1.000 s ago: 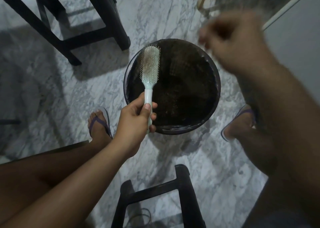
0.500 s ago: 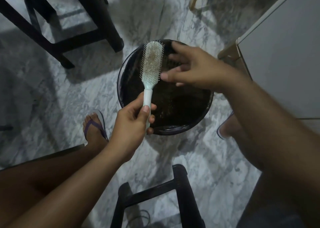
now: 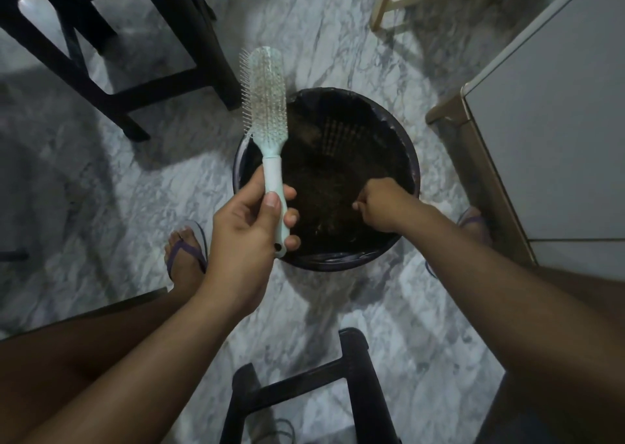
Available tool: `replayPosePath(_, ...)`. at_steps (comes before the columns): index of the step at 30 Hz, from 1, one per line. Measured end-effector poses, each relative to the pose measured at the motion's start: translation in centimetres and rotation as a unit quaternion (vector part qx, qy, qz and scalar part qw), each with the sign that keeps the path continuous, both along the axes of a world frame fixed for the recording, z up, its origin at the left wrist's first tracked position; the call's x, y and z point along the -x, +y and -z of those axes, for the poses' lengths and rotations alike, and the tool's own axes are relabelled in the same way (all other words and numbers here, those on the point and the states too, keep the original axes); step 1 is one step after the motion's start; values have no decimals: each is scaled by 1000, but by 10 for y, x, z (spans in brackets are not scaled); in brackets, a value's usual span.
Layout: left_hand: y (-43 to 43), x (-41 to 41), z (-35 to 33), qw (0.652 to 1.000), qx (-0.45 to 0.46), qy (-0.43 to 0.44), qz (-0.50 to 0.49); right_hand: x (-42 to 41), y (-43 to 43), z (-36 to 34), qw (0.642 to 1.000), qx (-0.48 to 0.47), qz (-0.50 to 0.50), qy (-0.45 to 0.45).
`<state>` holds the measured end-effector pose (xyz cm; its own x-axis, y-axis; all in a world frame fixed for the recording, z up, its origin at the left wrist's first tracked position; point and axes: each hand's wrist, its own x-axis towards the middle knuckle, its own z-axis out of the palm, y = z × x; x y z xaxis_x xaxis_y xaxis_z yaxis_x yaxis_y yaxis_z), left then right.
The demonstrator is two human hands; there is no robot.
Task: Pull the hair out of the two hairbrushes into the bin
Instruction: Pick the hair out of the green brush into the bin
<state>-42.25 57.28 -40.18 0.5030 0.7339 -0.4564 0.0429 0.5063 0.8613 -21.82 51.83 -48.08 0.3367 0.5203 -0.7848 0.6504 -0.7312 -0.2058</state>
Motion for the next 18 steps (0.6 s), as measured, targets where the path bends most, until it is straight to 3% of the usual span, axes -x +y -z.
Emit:
replayPosePath(5,-1,2,2,1000,0,10,6,-15,9,-30,993,12,-116,18)
replayPosePath(8,-2,2,3,1000,1,20,13,-26,16,-56,988,-101,-15,112)
replayPosePath(11,-4,1,4,999,4,24,22,-19,23,-69,926,-287,124,211)
replayPosePath(14,-6,0,4,999,3,20,28,-5,28,-60,881,-367,171,247)
replayPosePath(18,-4,0,1,1000,7,-2,13,4,15,-18,930,-309,163,115)
